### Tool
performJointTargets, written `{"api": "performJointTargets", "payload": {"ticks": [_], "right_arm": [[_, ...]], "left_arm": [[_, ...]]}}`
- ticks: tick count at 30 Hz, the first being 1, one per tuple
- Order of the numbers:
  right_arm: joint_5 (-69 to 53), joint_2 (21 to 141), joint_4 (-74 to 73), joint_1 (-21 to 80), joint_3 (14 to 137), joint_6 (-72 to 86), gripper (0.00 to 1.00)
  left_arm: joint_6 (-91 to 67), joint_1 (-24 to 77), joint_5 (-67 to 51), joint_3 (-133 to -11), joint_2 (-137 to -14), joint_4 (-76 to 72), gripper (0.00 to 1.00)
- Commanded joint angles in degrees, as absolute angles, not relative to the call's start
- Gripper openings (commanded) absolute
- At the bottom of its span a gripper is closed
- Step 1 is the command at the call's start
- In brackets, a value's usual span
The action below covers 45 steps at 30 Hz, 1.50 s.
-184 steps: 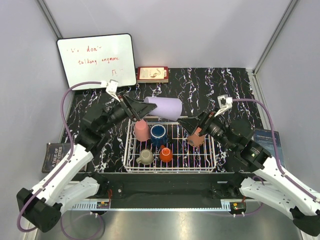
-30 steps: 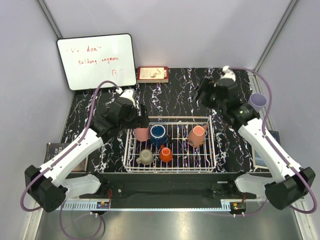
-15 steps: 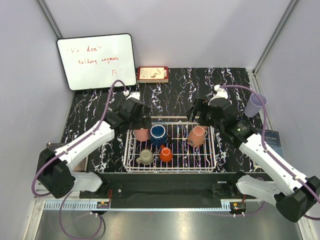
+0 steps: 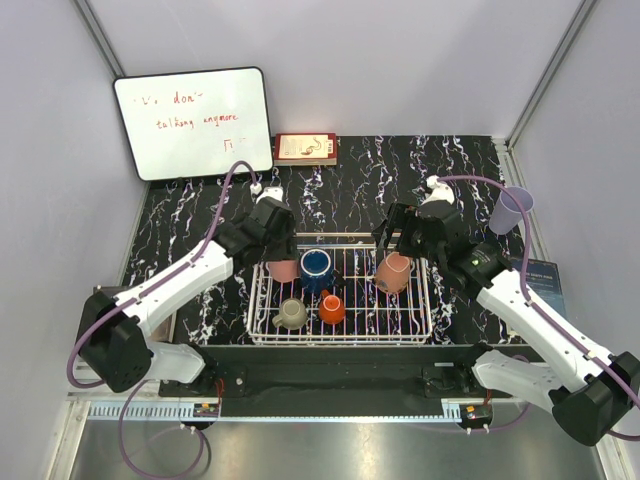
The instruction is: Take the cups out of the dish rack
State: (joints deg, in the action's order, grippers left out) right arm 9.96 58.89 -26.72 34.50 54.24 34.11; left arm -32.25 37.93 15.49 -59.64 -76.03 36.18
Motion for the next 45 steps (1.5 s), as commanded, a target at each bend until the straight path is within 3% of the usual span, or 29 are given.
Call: {"api": "performJointTargets", "payload": {"ticks": [1,2,3,4,14,18,22,26,31,38,45], "right_arm": [[11.25,57.92,-24.79,34.98,54.05,34.45,0.90],[11.16,57.92,-24.79,34.89,54.14,34.54,0.90],[11.16,57.92,-24.79,34.98,54.05,34.45,0.90],[11.34,57.83,-24.79,34.89,54.05,34.28,0.90],[12.04,55.37,-25.05,34.89,55.28,33.13,0.90],[10.55,54.76,-24.61,34.98,54.58,33.57,0.90],[5.12,52.13,-17.78,34.89,50.37,35.68,0.88],[-4.72,46.42,-5.39,35.07,44.57,38.58,0.87],[-10.71,43.69,-0.62,34.89,43.42,39.72,0.87],[-17.40,40.60,9.05,34.81,40.61,44.47,0.85],[-22.50,42.89,13.44,34.98,40.43,47.28,0.81]], "left_arm": [[-31.64,38.23,17.05,-60.73,-74.44,35.59,0.28],[-31.55,38.23,17.31,-60.73,-74.44,35.77,0.20],[-31.47,38.23,17.49,-60.99,-74.01,36.03,0.03],[-31.20,38.23,17.58,-61.61,-74.00,36.21,0.00],[-27.95,38.58,17.76,-77.59,-67.07,43.06,0.00],[-26.38,38.58,11.80,-81.12,-63.73,39.67,0.00],[-27.15,38.23,-4.78,-71.32,-58.37,25.96,0.03],[-30.75,38.15,-14.22,-64.26,-55.55,12.08,0.00],[-35.41,38.06,-23.35,-58.98,-54.41,1.25,0.00],[-42.09,35.25,-29.35,-54.15,-54.40,-13.33,0.00],[-46.23,34.45,-31.73,-52.91,-56.95,-18.45,0.00]]}}
